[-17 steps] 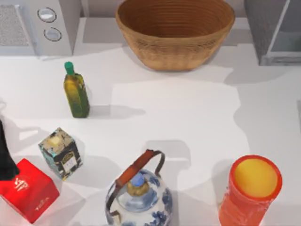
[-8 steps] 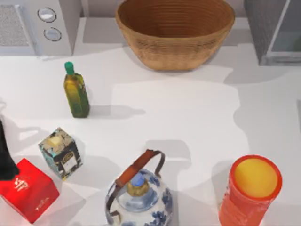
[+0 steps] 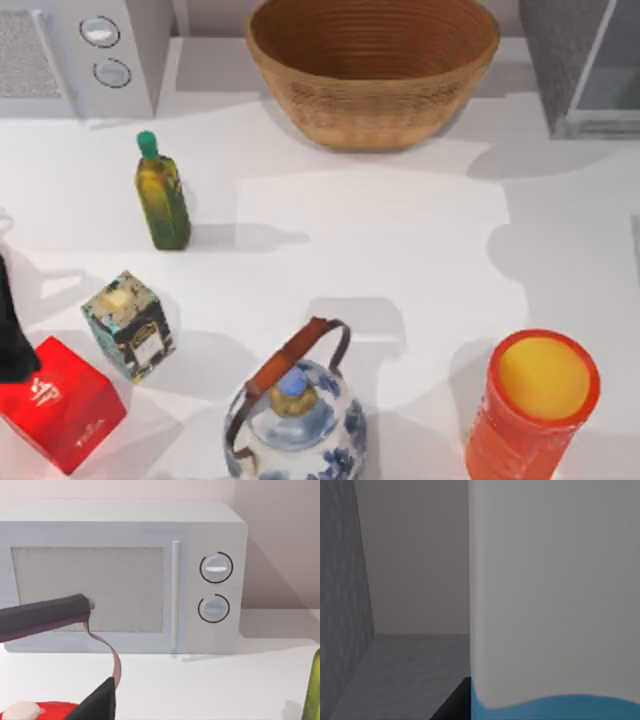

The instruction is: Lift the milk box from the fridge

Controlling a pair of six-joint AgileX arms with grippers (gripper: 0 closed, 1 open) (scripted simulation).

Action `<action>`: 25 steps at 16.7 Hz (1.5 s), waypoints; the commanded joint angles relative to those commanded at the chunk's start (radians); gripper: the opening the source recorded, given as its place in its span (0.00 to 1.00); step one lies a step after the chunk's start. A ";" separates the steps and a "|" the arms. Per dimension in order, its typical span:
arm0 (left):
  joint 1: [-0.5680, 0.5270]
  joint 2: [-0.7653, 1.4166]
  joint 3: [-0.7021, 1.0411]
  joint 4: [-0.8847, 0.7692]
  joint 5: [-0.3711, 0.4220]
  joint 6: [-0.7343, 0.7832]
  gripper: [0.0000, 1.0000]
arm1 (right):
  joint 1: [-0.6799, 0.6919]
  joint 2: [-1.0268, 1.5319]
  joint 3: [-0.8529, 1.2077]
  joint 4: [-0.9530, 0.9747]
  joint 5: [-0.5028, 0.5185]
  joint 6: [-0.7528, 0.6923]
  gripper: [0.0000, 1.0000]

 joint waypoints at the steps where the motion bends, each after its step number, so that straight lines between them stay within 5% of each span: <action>1: 0.000 0.000 0.000 0.000 0.000 0.000 1.00 | 0.001 -0.022 0.005 -0.027 -0.001 0.000 0.00; 11: 0.000 0.000 0.000 0.000 0.000 0.000 1.00 | -0.002 -0.113 0.007 -0.119 -0.005 0.001 0.00; 19: 0.000 0.000 0.000 0.000 0.000 0.000 1.00 | -0.041 -0.341 -0.362 0.002 -0.050 0.003 0.00; 25: 0.000 0.000 0.000 0.000 0.000 0.000 1.00 | -0.046 -0.380 -0.417 0.028 -0.057 0.005 0.00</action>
